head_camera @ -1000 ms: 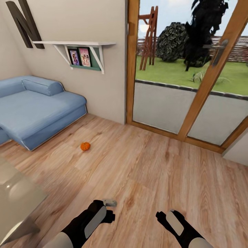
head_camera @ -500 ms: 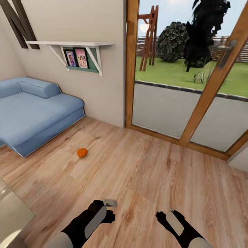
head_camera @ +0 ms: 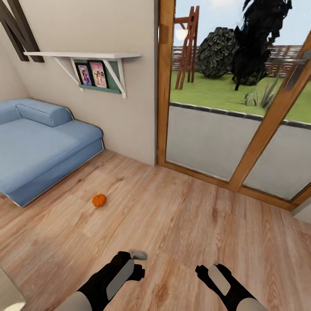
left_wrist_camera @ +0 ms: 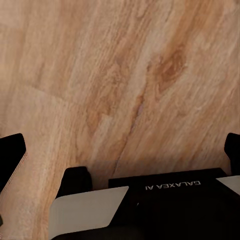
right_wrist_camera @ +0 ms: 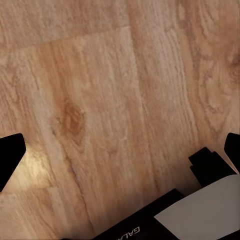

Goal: Place each of the two pumpkins and all three candles from the living room inside a cabinet in the living room (use any cabinet), then make sure every cabinet is closed, and position the cauldron so it is next to a table in the living room.

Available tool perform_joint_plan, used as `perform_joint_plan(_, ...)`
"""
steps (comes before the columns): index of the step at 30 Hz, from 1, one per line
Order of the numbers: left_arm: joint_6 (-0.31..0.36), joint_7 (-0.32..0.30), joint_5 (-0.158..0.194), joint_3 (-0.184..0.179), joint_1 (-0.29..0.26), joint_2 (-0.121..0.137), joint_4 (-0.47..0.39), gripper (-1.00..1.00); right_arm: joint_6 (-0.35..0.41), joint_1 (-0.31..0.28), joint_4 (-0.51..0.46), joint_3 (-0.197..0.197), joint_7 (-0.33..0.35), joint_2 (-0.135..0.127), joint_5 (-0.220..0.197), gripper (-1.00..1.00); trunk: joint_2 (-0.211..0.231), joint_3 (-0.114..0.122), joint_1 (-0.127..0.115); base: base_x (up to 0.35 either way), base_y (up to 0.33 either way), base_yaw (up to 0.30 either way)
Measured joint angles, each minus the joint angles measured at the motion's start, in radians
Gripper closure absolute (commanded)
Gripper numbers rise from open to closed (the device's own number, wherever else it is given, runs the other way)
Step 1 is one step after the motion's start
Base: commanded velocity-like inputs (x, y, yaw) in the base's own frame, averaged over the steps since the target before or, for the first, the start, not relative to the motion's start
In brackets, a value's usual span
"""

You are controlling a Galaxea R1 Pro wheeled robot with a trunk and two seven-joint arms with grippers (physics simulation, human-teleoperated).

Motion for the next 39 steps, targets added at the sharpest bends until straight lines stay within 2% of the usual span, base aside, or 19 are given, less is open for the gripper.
perform_joint_plan(39,-0.002,0.001,-0.002,-0.001,0.0,0.0,0.007,-1.0,-0.049,0.0,-0.001,0.002,0.003,0.0,0.019,-1.0,0.0,0.0,0.0,0.253,0.0,0.0)
